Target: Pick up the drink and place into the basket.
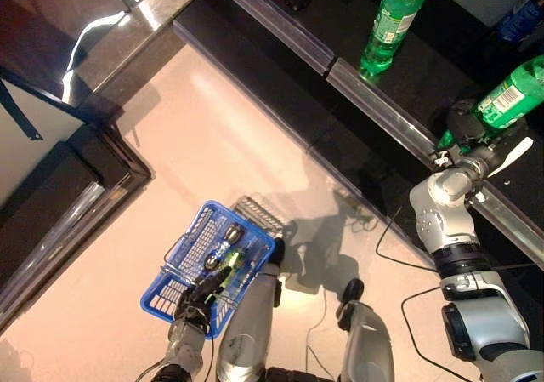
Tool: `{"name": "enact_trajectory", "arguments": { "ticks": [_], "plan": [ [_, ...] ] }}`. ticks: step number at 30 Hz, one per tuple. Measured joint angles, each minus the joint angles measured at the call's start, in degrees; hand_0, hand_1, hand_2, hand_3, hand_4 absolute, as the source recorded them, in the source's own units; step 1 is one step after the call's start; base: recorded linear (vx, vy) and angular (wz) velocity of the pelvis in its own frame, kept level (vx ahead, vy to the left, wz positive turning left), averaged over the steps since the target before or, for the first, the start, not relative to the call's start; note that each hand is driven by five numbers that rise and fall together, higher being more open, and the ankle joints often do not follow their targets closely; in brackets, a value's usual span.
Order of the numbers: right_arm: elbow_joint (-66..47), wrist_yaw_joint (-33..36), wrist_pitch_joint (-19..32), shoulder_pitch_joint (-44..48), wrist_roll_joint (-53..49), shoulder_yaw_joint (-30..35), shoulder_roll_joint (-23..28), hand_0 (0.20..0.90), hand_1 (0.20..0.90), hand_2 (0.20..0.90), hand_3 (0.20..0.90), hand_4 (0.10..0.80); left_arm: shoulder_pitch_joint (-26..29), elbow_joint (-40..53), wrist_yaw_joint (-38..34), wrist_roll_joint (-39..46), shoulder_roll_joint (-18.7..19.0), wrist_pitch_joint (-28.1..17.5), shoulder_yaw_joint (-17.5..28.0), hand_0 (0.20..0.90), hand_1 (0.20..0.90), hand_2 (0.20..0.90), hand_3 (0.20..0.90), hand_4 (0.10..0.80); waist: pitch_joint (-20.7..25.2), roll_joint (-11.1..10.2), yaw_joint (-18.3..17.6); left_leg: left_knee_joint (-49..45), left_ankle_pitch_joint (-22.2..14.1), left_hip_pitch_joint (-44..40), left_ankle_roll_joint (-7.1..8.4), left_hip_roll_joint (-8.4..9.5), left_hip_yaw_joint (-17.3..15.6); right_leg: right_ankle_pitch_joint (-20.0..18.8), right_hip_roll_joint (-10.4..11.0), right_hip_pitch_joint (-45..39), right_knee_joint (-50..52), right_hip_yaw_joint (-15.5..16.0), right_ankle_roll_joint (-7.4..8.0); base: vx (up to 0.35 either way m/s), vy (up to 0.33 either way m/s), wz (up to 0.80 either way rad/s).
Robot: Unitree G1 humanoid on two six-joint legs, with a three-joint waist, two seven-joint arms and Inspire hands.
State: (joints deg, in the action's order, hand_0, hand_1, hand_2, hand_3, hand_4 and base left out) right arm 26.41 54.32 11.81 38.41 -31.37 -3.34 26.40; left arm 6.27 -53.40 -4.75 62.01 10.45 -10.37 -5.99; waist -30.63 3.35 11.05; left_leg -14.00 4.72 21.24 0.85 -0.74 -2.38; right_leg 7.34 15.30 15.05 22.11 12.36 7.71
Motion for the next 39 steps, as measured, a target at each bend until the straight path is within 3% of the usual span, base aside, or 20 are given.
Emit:
{"name": "enact_trajectory", "arguments": {
  "ticks": [7,15,22,30,39],
  "plan": [
    [-14.07,-2.25,-1.31,-10.39,7.24,0.16,-0.04,0.3,0.3,0.3,0.2,0.1,-1.39,-0.01,1.59,-0.16,-0.12,-0.05,0.56,0.3,0.3,0.3,0.2,0.1,-0.07,-0.03,-0.38,0.13,-0.28,-2.69,0.22,-0.11,0.06,0.03,0.09,-2.69,0.19,0.02,0.03,-0.005,0.0,0.0],
    [-26.58,-13.09,-1.56,-19.0,11.47,0.06,0.0,0.3,0.3,0.3,0.2,0.1,-7.24,3.37,4.9,-0.29,-1.11,-1.29,2.34,0.3,0.3,0.3,0.2,0.1,0.02,-0.08,-1.96,2.18,-0.37,-6.51,0.08,-0.09,0.21,0.55,0.18,-6.12,-0.13,0.33,0.4,0.001,0.0,0.01],
    [-33.6,-22.85,-3.1,-23.53,11.15,-1.62,0.0,0.3,0.3,0.3,0.2,0.1,-12.43,12.85,6.0,0.1,-1.1,-1.27,2.05,0.3,0.3,0.3,0.2,0.1,0.16,-0.21,-1.97,5.81,0.88,-10.29,0.71,0.03,1.59,1.22,-0.03,-10.44,-2.22,2.84,0.36,0.012,0.007,0.13],
    [-39.38,-32.89,-5.26,-24.68,10.23,-6.58,0.42,0.3,0.3,0.3,0.2,0.1,-17.4,24.97,6.1,0.07,2.08,-1.13,-0.22,0.3,0.3,0.3,0.2,0.1,0.28,-0.44,-0.51,7.57,1.63,-12.25,1.05,0.06,3.1,1.31,-0.52,-13.77,-4.58,4.81,0.78,-0.033,-0.005,0.11],
    [-41.62,-36.31,-7.77,-24.92,6.98,-15.9,0.64,0.3,0.3,0.3,0.2,0.1,-17.89,42.44,6.23,-0.35,8.16,1.72,-4.74,0.3,0.3,0.3,0.2,0.1,0.35,-0.54,2.45,8.98,1.99,-13.24,2.18,-0.25,6.2,2.11,-1.36,-16.19,-5.25,7.77,0.08,-0.022,-0.046,0.14]
  ]
}}
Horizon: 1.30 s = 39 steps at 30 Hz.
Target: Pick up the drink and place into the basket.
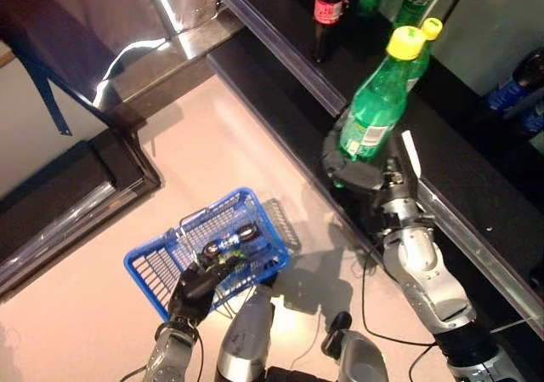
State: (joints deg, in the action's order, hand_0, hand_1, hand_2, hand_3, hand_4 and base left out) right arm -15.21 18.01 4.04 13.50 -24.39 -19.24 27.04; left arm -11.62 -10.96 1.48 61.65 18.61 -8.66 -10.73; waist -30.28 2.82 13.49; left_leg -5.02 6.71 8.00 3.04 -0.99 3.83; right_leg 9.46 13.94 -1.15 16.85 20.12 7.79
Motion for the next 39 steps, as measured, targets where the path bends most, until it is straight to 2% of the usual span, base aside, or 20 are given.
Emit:
{"name": "enact_trajectory", "arguments": {
  "ticks": [6,12,17,24,33,39],
  "plan": [
    [0.0,0.82,-2.44,0.43,-1.14,-4.47,-0.5,0.3,0.3,0.3,0.2,0.1,1.71,9.12,0.45,0.57,0.67,2.57,-1.69,0.3,0.3,0.3,0.2,0.1,0.02,-0.05,2.43,-0.06,0.2,-0.35,-0.14,0.62,1.75,0.61,0.05,-1.88,-0.4,1.68,0.39,0.032,-0.053,0.21],
    [0.5,2.96,-4.66,2.05,-2.8,-9.54,-2.27,0.3,0.3,0.3,0.2,0.1,2.93,13.71,4.22,0.59,5.36,7.45,-3.61,0.3,0.3,0.3,0.2,0.1,0.36,-0.76,3.98,-0.07,0.24,-1.19,0.23,1.42,4.7,1.51,-0.16,-4.86,-1.55,3.27,0.76,0.037,-0.055,0.24],
    [3.03,4.85,-5.39,3.5,-2.81,-12.34,-4.63,0.3,0.3,0.3,0.2,0.1,2.97,14.52,5.42,0.63,7.64,11.63,-4.5,0.3,0.3,0.3,0.2,0.1,0.56,-1.23,5.6,-0.08,0.13,-1.62,0.4,1.47,5.25,1.63,-0.38,-5.73,-2.12,3.72,0.71,0.021,-0.018,0.06],
    [6.62,6.21,-6.99,4.09,-2.61,-13.8,-6.22,0.3,0.3,0.3,0.2,0.1,4.17,15.64,9.43,0.73,9.73,13.62,-4.45,0.3,0.3,0.3,0.2,0.1,0.85,-1.78,7.11,-0.07,-0.19,-1.6,0.8,1.67,6.29,2.15,-0.16,-6.08,-1.81,4.59,0.23,0.02,-0.001,0.06],
    [15.62,7.7,-8.67,4.7,-0.39,-15.31,-8.38,0.3,0.3,0.3,0.2,0.1,4.36,16.77,16.12,0.78,13.35,15.02,-4.0,0.3,0.3,0.3,0.2,0.1,0.87,-1.83,8.46,-0.07,-0.06,-1.62,0.63,2.3,7.04,3.05,0.69,-5.78,-0.85,4.73,0.64,0.032,0.032,0.04],
    [19.93,8.13,-9.33,4.04,1.88,-16.26,-9.53,0.3,0.3,0.3,0.2,0.1,4.35,17.75,20.62,1.88,14.02,16.61,-2.81,0.3,0.3,0.3,0.2,0.1,0.87,-1.81,8.61,-0.06,-0.12,-1.63,0.59,2.5,7.16,3.33,1.02,-5.72,-0.5,4.76,0.74,0.003,0.003,0.01]
  ]
}}
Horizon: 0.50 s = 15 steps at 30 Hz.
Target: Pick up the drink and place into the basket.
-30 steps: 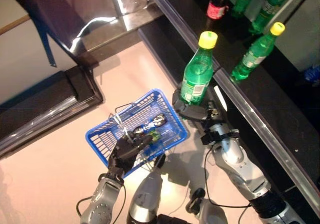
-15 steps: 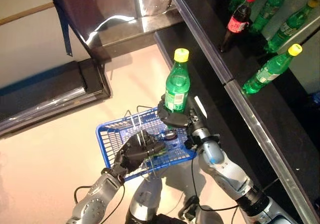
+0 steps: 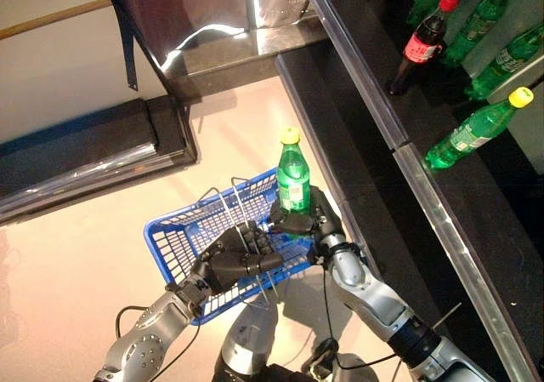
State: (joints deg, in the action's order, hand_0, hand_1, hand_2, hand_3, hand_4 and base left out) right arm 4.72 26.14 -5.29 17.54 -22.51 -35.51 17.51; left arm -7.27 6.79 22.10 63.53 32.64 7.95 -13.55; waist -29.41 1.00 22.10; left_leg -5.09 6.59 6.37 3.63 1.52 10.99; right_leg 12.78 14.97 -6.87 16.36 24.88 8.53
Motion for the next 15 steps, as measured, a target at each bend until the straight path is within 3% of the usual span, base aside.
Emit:
{"name": "enact_trajectory", "arguments": {
  "ticks": [8,15],
  "plan": [
    [8.04,0.19,0.29,-0.38,0.28,-0.04,-1.76,0.3,0.3,0.3,0.2,0.1,0.19,4.23,7.19,1.19,0.27,2.5,0.45,0.3,0.3,0.3,0.2,0.1,0.0,0.01,-0.01,-0.01,0.0,-0.01,0.02,0.1,0.29,0.37,0.11,0.0,0.46,0.08,-0.04,0.0,0.0,0.0],
    [13.12,0.29,0.6,-0.5,1.24,-0.59,-3.29,0.3,0.3,0.3,0.2,0.1,1.94,6.93,12.74,1.29,2.91,3.06,0.49,0.3,0.3,0.3,0.2,0.1,-0.01,0.04,0.21,-0.02,-0.04,-0.17,0.07,0.46,0.5,0.74,0.35,-0.12,0.56,0.36,0.07,0.018,0.008,0.01]
  ]
}}
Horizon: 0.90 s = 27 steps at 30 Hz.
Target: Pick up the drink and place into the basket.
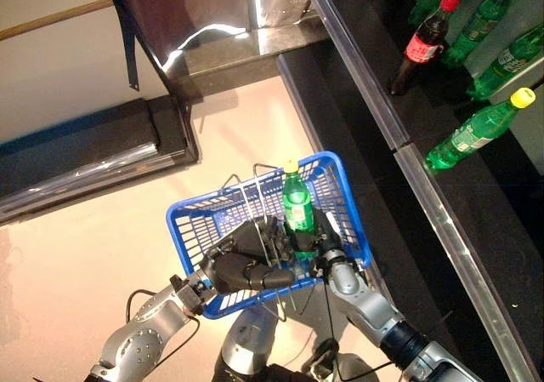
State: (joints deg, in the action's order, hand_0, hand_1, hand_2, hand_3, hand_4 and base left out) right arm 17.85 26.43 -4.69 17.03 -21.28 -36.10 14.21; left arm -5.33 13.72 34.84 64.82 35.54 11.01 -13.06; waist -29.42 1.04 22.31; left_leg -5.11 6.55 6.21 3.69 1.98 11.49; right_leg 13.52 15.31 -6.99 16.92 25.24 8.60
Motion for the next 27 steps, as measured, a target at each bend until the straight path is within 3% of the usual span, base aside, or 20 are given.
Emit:
{"name": "enact_trajectory", "arguments": {
  "ticks": [10,27],
  "plan": [
    [9.84,-1.37,1.29,0.02,4.59,0.26,-2.7,0.3,0.3,0.3,0.2,0.1,1.38,0.27,2.75,0.03,3.35,0.75,0.43,0.3,0.3,0.3,0.2,0.1,-0.01,0.08,1.09,-0.83,-0.76,-0.41,0.31,0.48,0.64,1.9,0.83,-0.54,1.97,1.05,0.01,0.055,-0.01,0.05],
    [16.05,-3.81,0.23,1.72,36.78,-5.98,0.22,0.3,0.3,0.3,0.2,0.1,1.38,0.44,4.52,-0.29,4.4,1.11,-0.14,0.3,0.3,0.3,0.2,0.1,0.04,0.66,2.64,-0.88,-0.44,1.23,0.34,1.2,0.91,3.69,2.51,2.56,6.04,1.03,0.01,-0.005,0.001,0.01]
  ]
}}
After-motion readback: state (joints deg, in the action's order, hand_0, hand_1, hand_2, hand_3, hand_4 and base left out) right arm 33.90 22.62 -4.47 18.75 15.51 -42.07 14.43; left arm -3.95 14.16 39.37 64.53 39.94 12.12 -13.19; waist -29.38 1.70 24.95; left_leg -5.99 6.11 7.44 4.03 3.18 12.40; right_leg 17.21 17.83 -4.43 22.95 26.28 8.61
